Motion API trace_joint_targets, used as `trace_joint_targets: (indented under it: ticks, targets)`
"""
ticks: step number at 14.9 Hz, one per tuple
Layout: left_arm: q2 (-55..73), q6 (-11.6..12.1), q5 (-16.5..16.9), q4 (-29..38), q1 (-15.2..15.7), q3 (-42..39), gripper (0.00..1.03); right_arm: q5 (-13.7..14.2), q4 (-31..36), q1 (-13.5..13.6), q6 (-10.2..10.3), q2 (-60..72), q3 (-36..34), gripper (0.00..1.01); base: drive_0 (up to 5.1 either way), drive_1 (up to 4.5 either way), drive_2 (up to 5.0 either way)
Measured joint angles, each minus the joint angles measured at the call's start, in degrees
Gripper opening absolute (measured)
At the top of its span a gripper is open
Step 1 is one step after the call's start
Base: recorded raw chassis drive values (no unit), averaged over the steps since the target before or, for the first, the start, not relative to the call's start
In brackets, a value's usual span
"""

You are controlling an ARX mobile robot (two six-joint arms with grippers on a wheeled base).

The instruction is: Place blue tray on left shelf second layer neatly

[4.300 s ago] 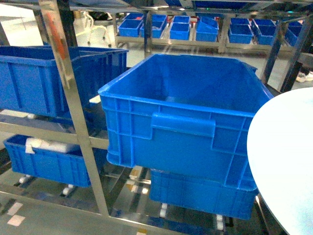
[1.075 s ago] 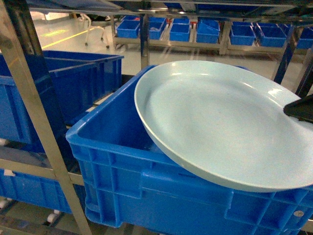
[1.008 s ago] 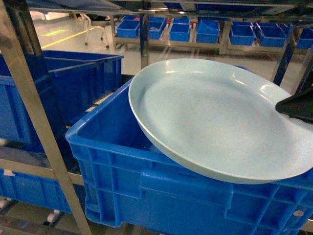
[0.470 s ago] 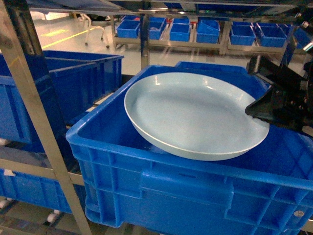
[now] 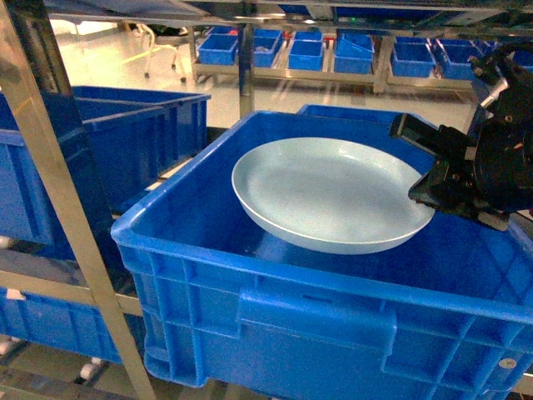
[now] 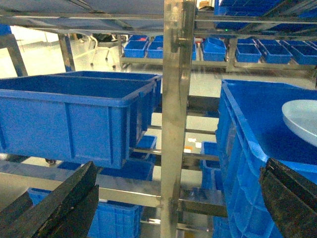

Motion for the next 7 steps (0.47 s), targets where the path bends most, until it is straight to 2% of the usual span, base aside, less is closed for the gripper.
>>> trace_joint_targets:
  ticks: [1,2,3,7]
  targets:
    - [0.00,0.00,-0.02,0.00,0.00,0.00,0.98,1.09,0.94,0.44,0.90,2.29,0.15,0.02,0.0,0.00,0.0]
    - [0.00,0.00,0.00,0.00,0.00,0.00,0.98,1.20,2.67,0.37,1.09,2.62,0.15,0.24,0.0,0.00,0.0]
    - [0.00,0.00,-0.02,0.02,0.00,0.00,0.98,1.20,3.82,0.37,1.09,2.69,0.15,0.38,0.0,0.00,0.0]
    - [0.00,0.00,0.00,0.00,0.00,0.00,0.98,0.39,5.14,0.44,1.16,2.82,-0.17,0.78,0.0,0.00,0.0]
